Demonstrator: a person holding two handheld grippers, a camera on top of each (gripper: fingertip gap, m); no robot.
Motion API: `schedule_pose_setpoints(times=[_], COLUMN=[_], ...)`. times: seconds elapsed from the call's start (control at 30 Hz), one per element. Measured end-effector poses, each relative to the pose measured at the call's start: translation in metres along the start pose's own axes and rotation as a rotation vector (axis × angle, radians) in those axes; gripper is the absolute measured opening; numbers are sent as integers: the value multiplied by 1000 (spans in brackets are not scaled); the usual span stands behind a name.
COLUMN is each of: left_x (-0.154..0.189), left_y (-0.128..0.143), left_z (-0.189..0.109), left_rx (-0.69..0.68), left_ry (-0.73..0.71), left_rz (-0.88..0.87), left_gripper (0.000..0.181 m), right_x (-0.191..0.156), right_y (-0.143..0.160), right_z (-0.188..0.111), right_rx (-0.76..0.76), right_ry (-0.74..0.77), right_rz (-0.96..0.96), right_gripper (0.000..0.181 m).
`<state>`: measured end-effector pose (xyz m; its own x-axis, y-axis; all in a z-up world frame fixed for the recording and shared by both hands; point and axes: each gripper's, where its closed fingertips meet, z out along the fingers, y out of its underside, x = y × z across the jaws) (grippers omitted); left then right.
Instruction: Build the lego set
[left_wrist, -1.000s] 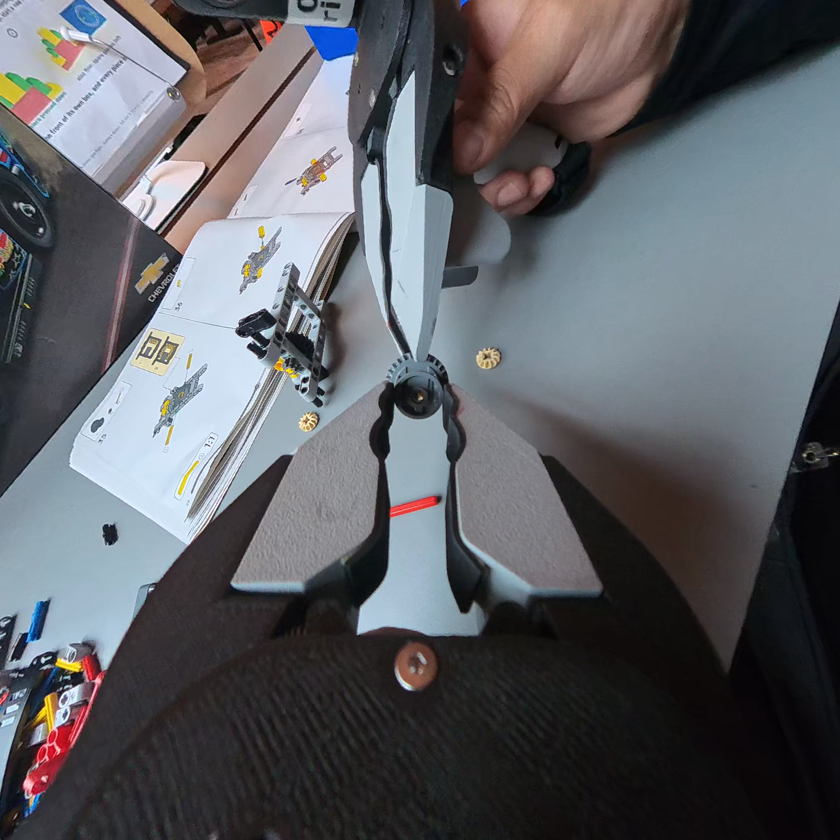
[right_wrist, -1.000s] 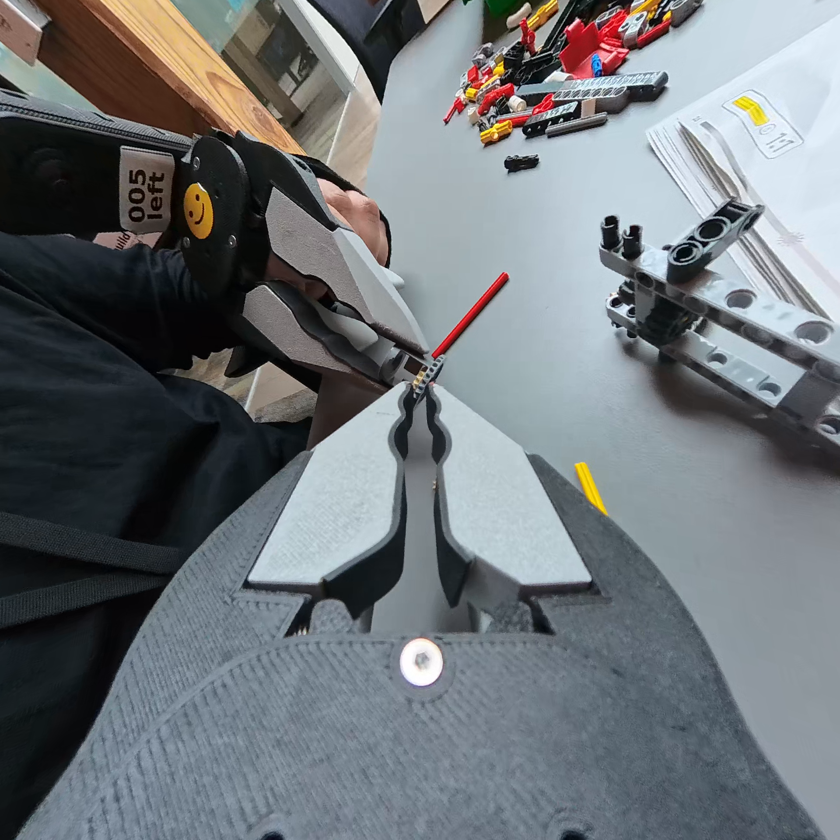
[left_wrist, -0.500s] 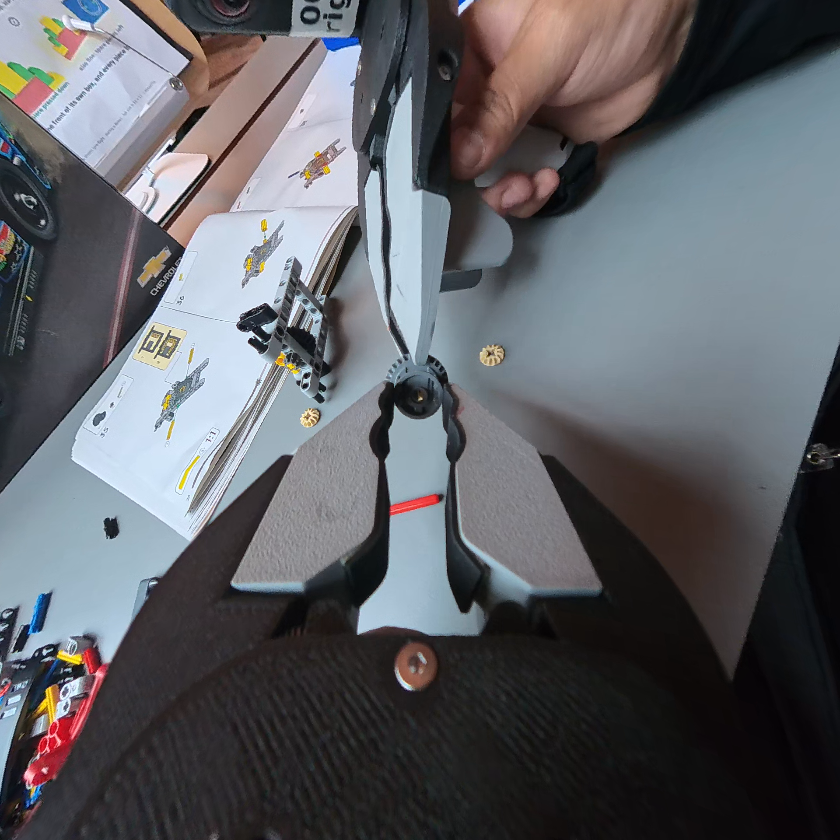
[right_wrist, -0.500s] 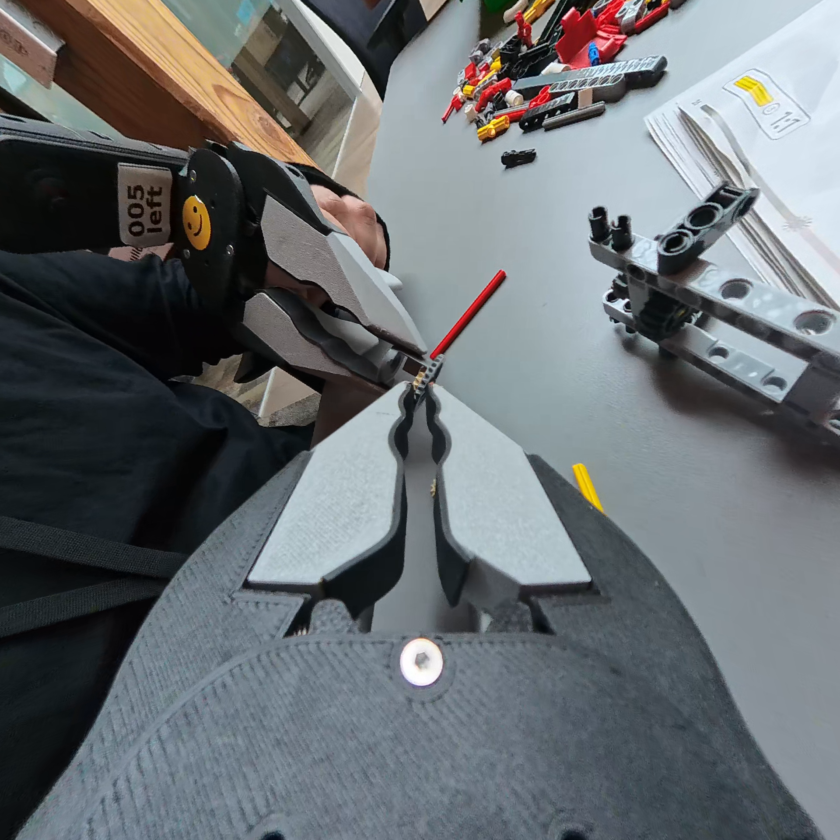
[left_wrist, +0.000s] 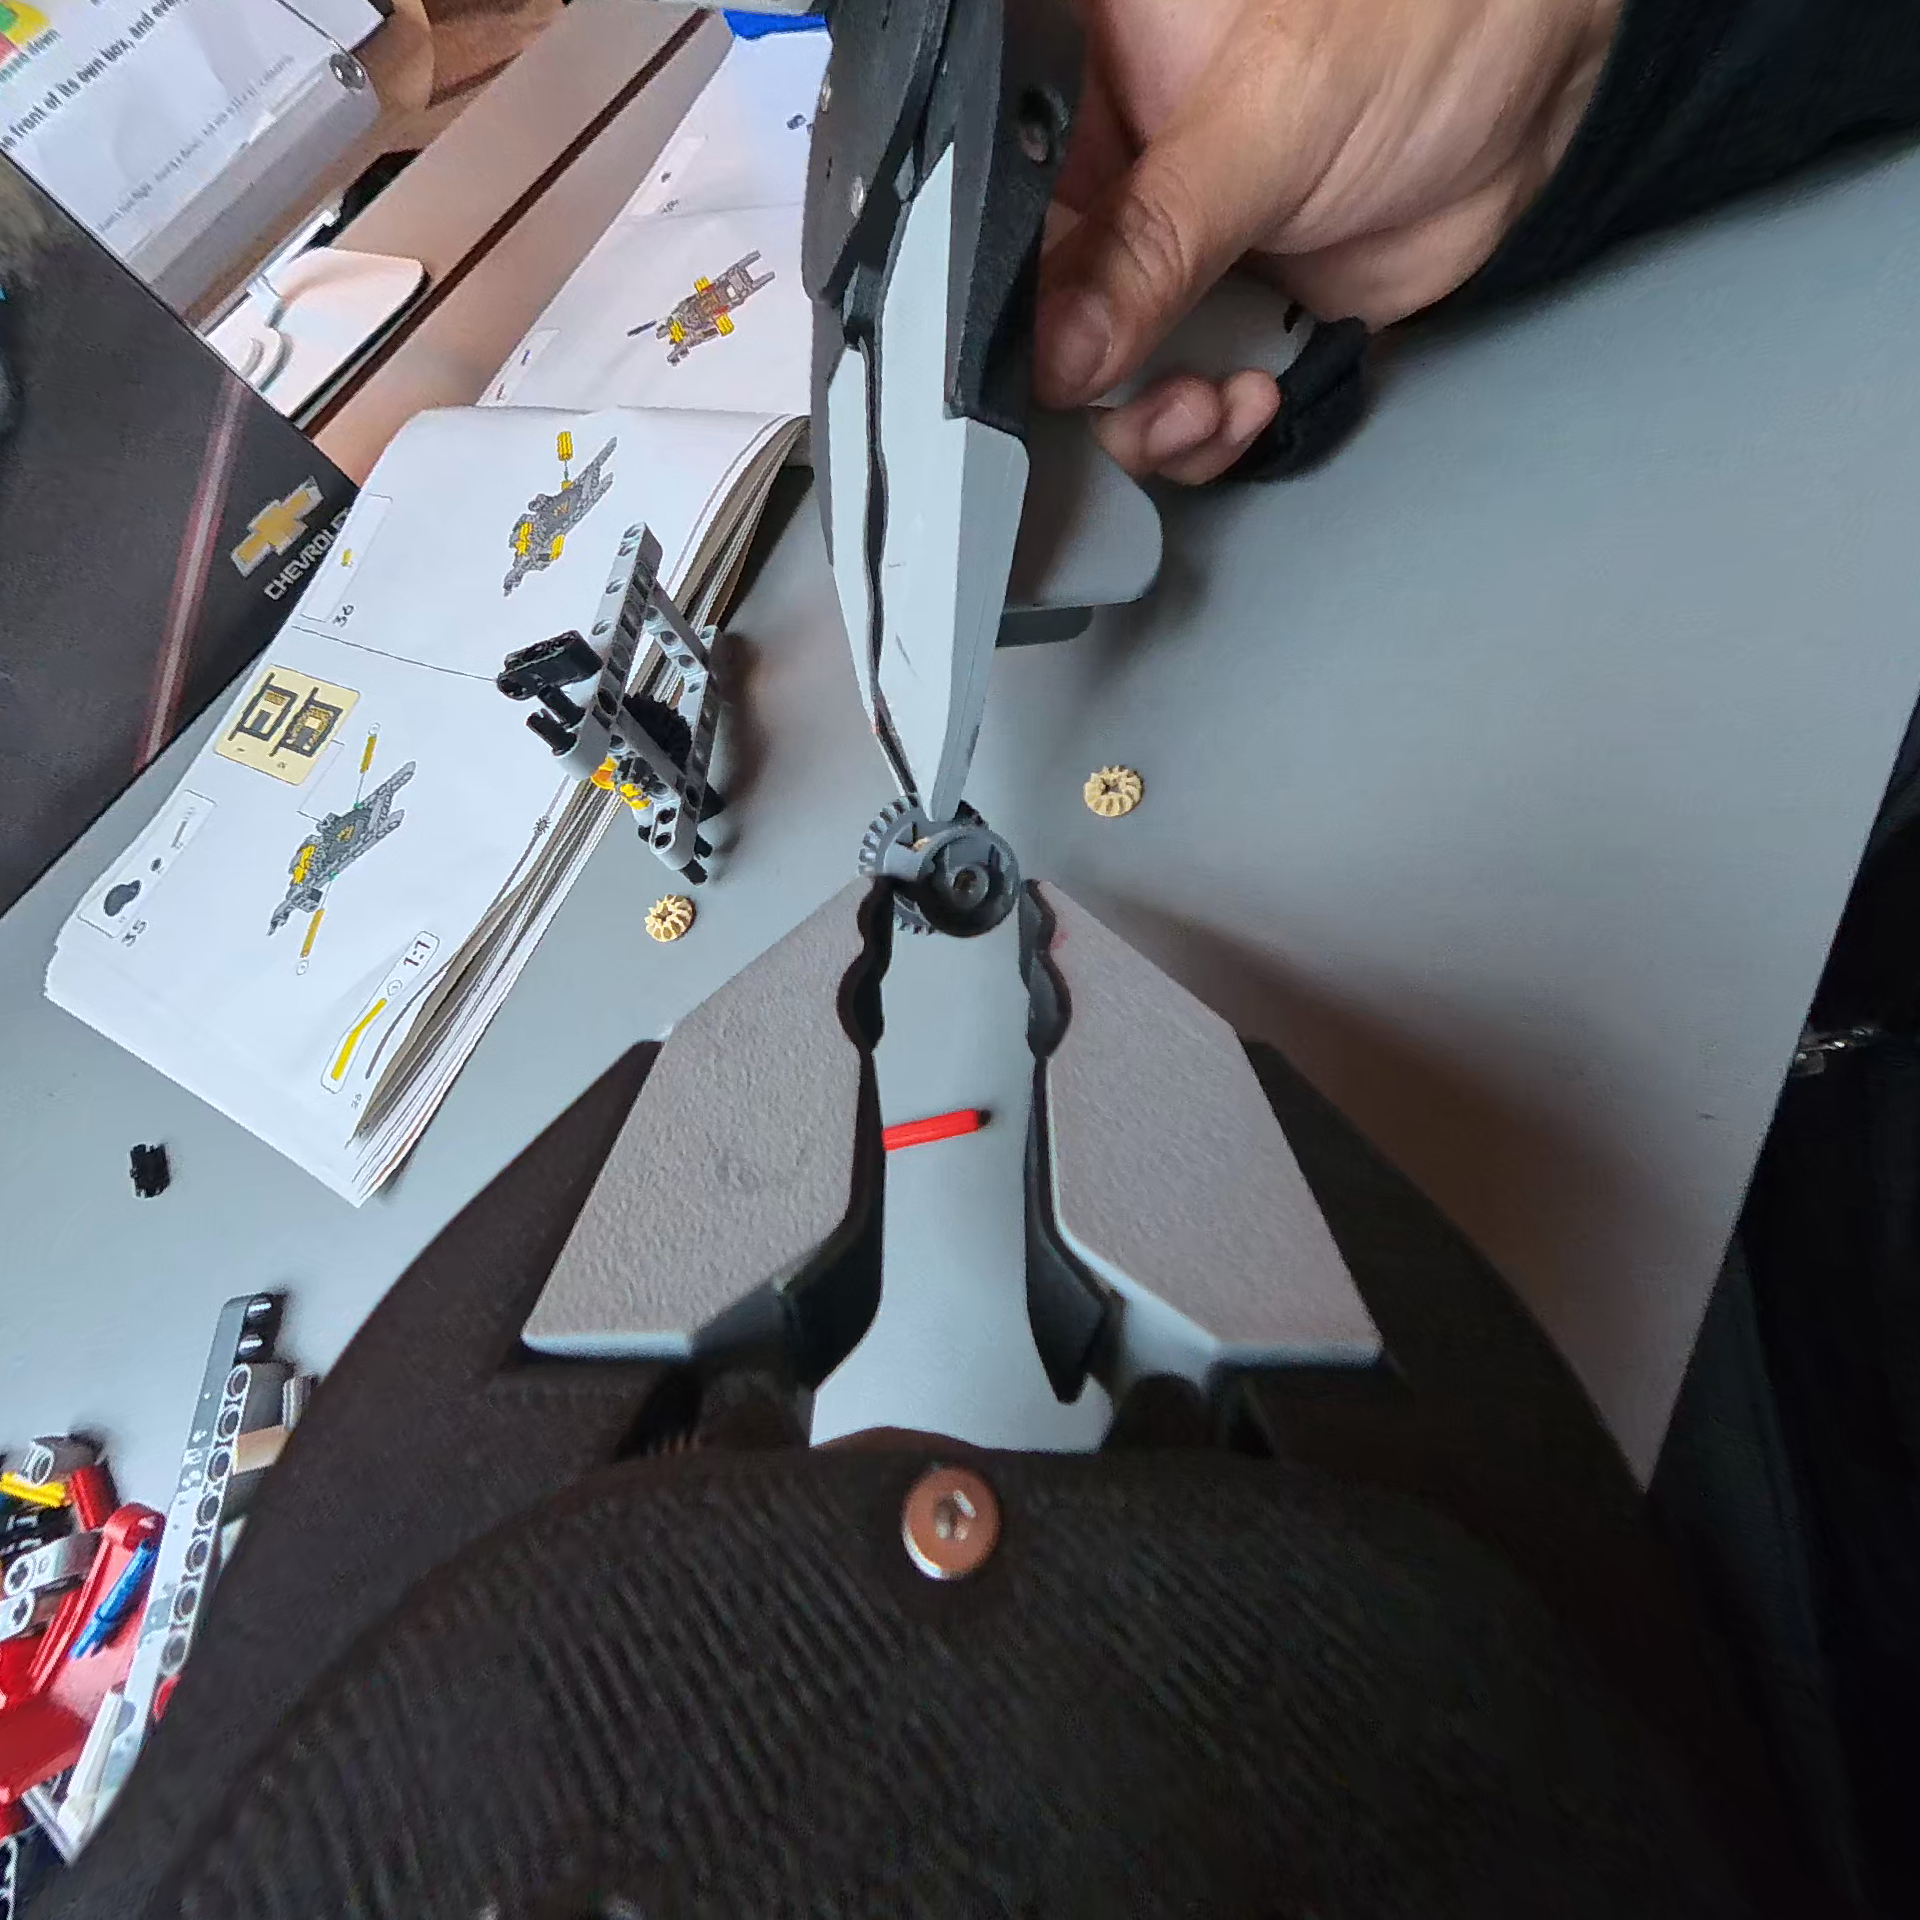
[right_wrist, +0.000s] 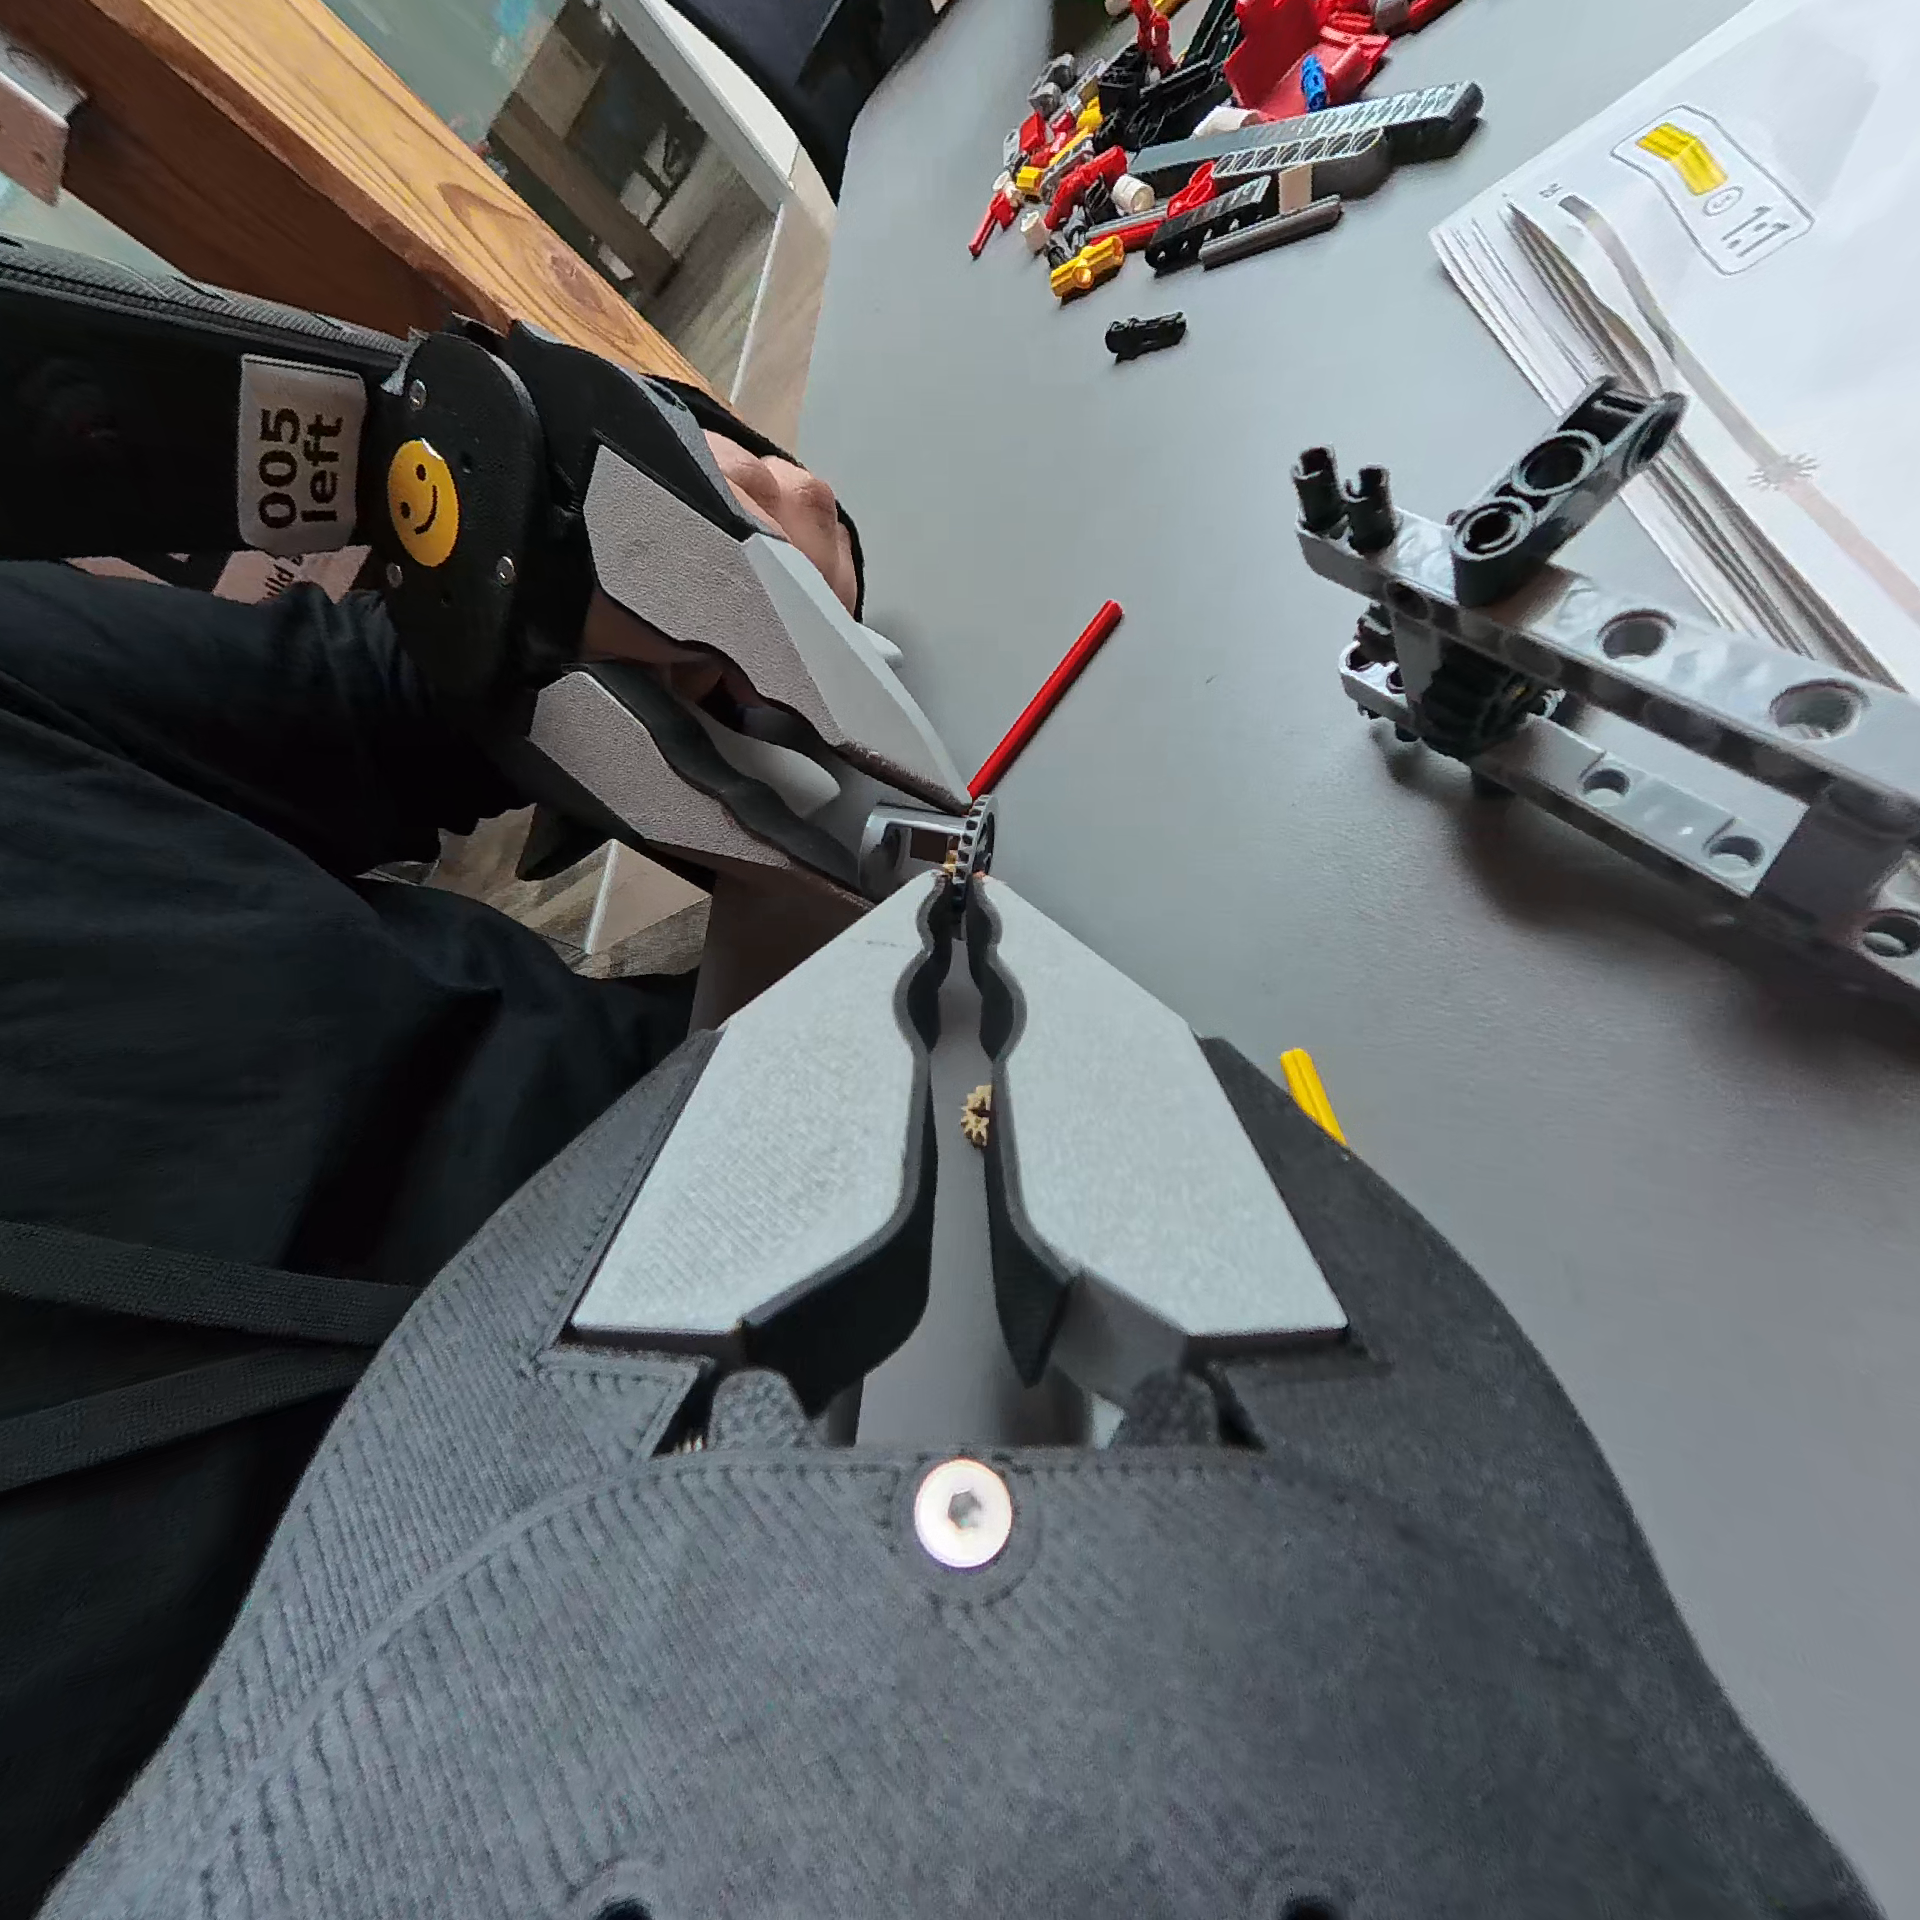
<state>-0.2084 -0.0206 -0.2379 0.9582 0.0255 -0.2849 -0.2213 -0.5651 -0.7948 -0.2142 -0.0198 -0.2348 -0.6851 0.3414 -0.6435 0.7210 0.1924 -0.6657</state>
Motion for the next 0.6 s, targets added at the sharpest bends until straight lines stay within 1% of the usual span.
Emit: schedule_pose_setpoints(times=[0.2, 0.23, 0.27, 0.3, 0.4, 0.5, 0.53, 0.6], left_x=[1, 1, 4, 8, -3, -3, -5, -10], left_y=[13, 16, 17, 17, 13, 2, -2, -7], left_z=[-12, -15, -18, -21, -25, -27, -26, -21], left_rx=[-53, -63, -70, -74, -84, -99, -108, -114], left_ry=[45, 64, 109, 176, 284, 501, 562, 638], left_rz=[-34, -48, -69, -96, -248, -453, -528, -645], left_gripper=[23, 20, 12, 0, 0, 0, 4, 19], right_x=[4, 5, 6, 6, 6, 8, 8, 10], right_y=[1, 2, 3, 3, 3, 1, 1, 2], right_z=[-1, -1, -1, 0, 0, -1, -1, -1], right_rx=[-14, -20, -26, -29, -29, -27, -27, -30], right_ry=[43, 47, 53, 55, 57, 66, 71, 80], right_rz=[-17, -20, -22, -24, -33, -46, -51, -59], right_gripper=[0, 0, 0, 0, 0, 0, 0, 0])
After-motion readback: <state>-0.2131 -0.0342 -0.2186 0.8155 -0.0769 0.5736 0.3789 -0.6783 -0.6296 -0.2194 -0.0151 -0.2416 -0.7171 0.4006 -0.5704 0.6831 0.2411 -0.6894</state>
